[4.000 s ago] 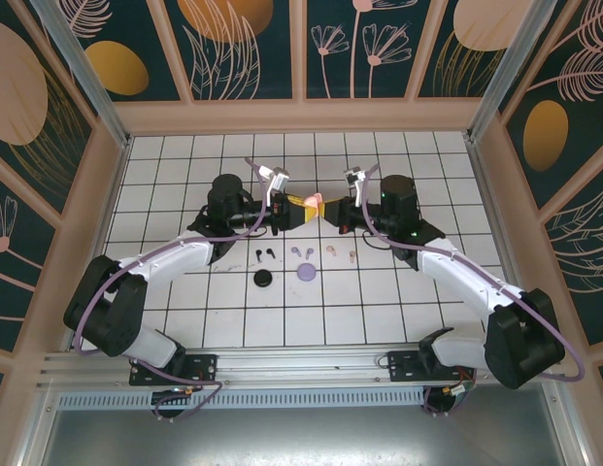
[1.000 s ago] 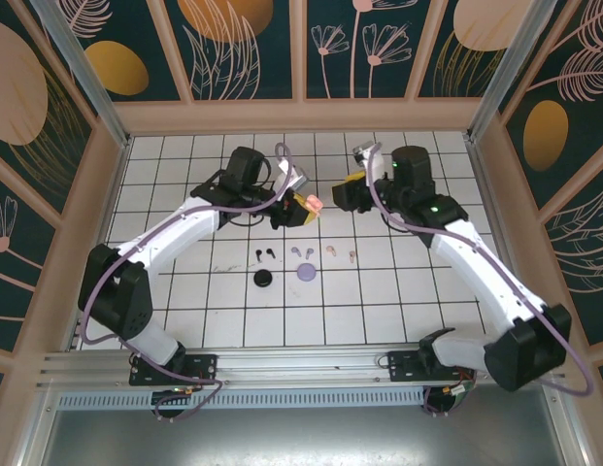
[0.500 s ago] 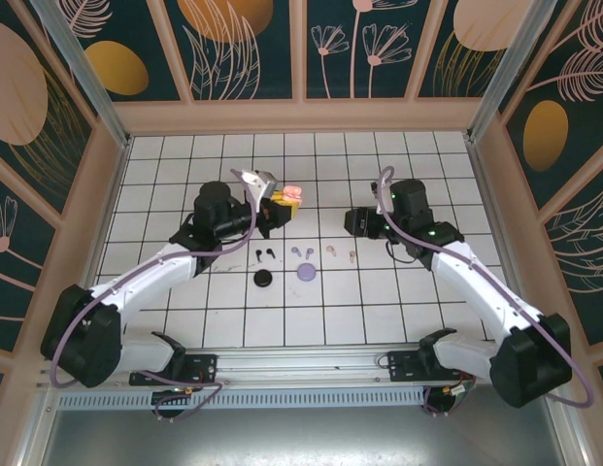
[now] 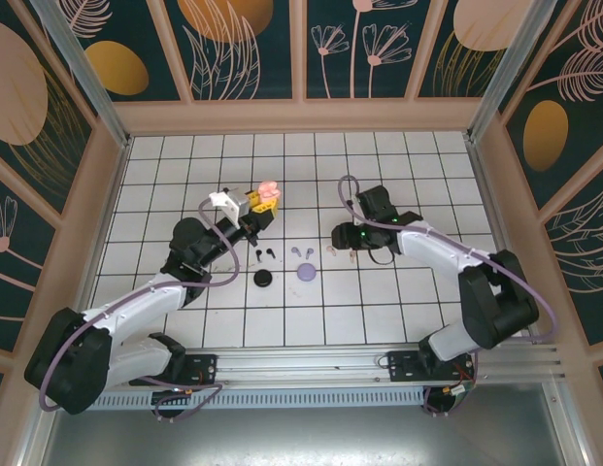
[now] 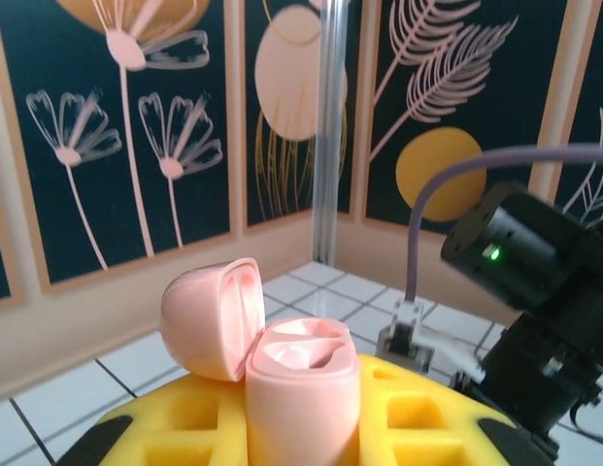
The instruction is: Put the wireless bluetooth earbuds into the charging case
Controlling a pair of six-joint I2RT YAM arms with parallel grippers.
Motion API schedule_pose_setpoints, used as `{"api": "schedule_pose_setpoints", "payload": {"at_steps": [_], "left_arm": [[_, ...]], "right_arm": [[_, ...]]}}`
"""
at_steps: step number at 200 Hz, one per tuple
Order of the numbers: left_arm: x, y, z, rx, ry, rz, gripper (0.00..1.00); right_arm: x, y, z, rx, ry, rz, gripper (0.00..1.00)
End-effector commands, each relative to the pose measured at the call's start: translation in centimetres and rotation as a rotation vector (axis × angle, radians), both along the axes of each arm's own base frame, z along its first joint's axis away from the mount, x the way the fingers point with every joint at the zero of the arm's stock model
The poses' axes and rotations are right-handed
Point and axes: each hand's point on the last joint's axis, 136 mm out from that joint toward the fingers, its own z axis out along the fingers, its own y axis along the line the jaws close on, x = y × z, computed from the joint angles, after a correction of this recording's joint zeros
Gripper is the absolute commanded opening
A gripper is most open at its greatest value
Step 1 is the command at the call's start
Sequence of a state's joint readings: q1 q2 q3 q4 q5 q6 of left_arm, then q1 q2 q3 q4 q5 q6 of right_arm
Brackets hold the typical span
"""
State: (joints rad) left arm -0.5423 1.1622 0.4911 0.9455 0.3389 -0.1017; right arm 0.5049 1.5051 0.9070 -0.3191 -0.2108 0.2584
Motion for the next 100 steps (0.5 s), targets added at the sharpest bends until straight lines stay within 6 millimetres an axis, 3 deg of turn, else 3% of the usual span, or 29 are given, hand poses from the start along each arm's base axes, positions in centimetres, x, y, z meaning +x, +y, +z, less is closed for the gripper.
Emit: {"api": "schedule_pose_setpoints", "payload": {"at_steps": [1, 40, 100], "left_arm": [[-1.2, 0.9, 3.1, -0.085, -0.131, 0.006, 0.0], [-2.7, 0.4, 3.0, -0.092, -0.169, -0.072, 0.0], [-3.2, 0.4, 3.1, -0.102, -0.168, -0.089, 0.0]], "right_arm": [[0.9, 1.2, 0.1, -0.064, -0.032, 0.078, 0.54], [1.5, 2.2, -1.9, -0.148, -0.006, 0.124, 0.52], [1.0, 3.2, -4.2, -0.245, 0.029, 0.191, 0.48]]}}
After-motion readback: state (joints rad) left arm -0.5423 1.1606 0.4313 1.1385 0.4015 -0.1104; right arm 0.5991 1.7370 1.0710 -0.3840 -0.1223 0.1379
